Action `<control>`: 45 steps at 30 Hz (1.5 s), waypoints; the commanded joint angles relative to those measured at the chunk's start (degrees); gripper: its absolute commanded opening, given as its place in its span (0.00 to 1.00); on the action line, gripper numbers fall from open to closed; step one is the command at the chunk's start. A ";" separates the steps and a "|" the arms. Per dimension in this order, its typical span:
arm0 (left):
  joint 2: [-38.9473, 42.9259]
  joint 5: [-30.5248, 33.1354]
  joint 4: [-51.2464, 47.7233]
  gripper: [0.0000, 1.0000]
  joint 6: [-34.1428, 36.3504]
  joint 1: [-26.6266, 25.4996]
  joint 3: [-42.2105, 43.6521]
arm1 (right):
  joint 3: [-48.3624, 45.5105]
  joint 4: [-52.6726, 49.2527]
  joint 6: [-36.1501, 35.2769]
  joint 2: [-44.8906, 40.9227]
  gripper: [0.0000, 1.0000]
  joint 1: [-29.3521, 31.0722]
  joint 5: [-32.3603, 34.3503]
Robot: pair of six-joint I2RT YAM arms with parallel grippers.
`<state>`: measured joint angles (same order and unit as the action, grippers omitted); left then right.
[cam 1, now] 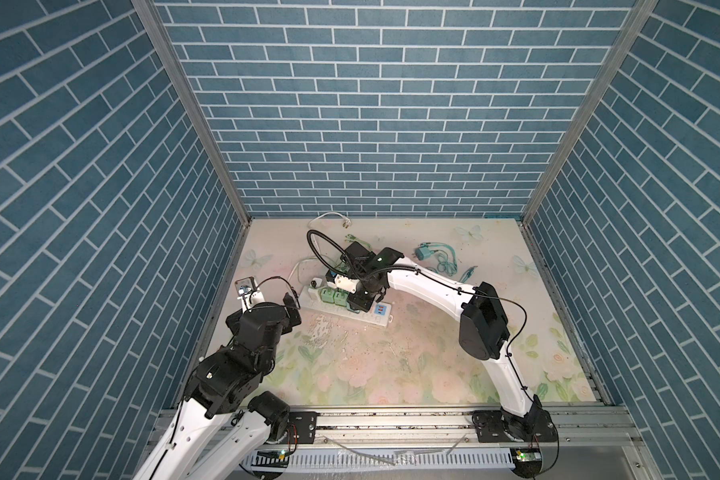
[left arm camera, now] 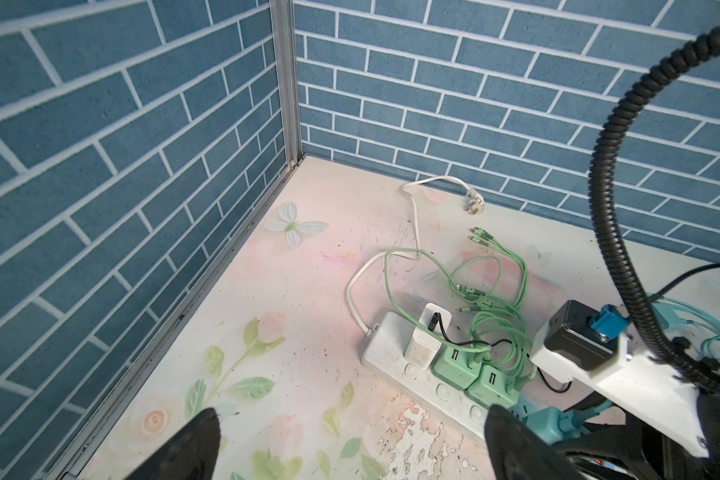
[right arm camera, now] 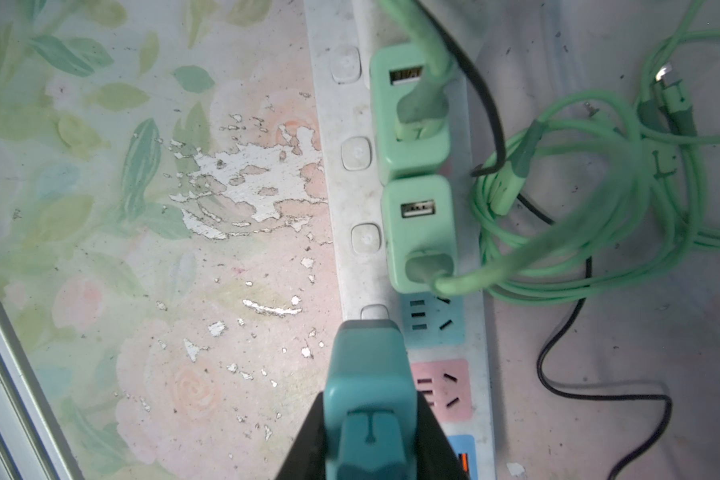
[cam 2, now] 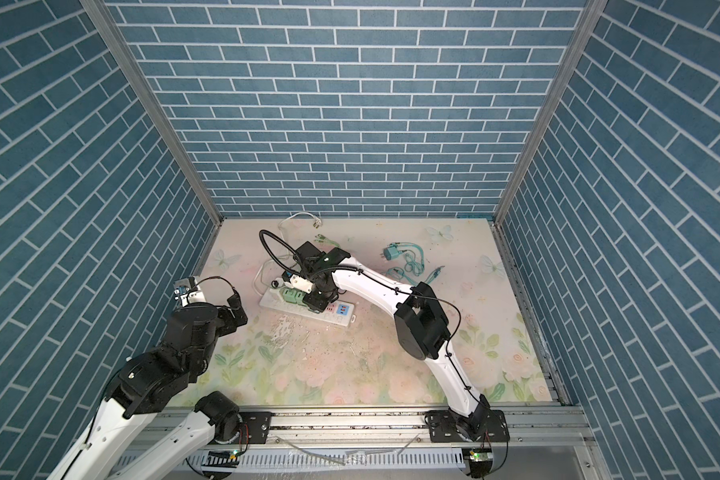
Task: Insert the plug
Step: 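Lower the teal charger with the right gripper over the socket beside the mint charger, then press the teal charger's prongs into the socket with the right gripper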
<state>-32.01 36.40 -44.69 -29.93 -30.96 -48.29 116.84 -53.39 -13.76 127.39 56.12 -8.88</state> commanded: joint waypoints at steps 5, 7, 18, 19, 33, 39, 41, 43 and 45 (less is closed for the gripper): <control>0.35 0.04 0.21 1.00 0.25 0.48 -0.75 | 2.74 -0.54 0.74 0.99 0.00 -0.30 3.52; 0.02 0.07 0.20 1.00 0.14 0.57 -0.84 | 2.15 0.46 1.02 0.84 0.00 -0.44 5.15; -0.07 0.31 1.14 1.00 1.35 0.51 -1.02 | 1.65 3.69 1.48 2.83 0.00 -1.54 4.22; 0.00 0.29 1.18 1.00 1.45 0.59 -1.08 | 1.57 3.99 1.47 2.90 0.00 -1.52 2.97; 0.14 0.20 1.93 1.00 1.68 0.63 -0.49 | -1.18 6.79 1.04 2.75 0.00 -1.71 -0.75; 0.54 0.14 2.20 0.99 1.75 0.63 -0.14 | -4.82 8.21 1.73 2.25 0.00 -1.54 0.85; 0.57 0.11 2.21 1.00 1.65 0.54 0.03 | -5.95 8.49 1.66 2.25 0.00 -1.41 1.84; 0.77 0.23 2.27 1.00 1.65 0.61 0.19 | -8.02 9.89 1.39 1.51 0.00 -1.17 1.69; 0.98 0.30 2.41 1.00 1.66 0.62 0.30 | -10.06 11.27 1.23 0.78 0.00 -0.94 1.50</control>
<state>-31.70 36.25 -42.85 -28.71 -30.87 -48.29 110.89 -43.24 -12.29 127.74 54.48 -7.70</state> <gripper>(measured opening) 0.995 0.286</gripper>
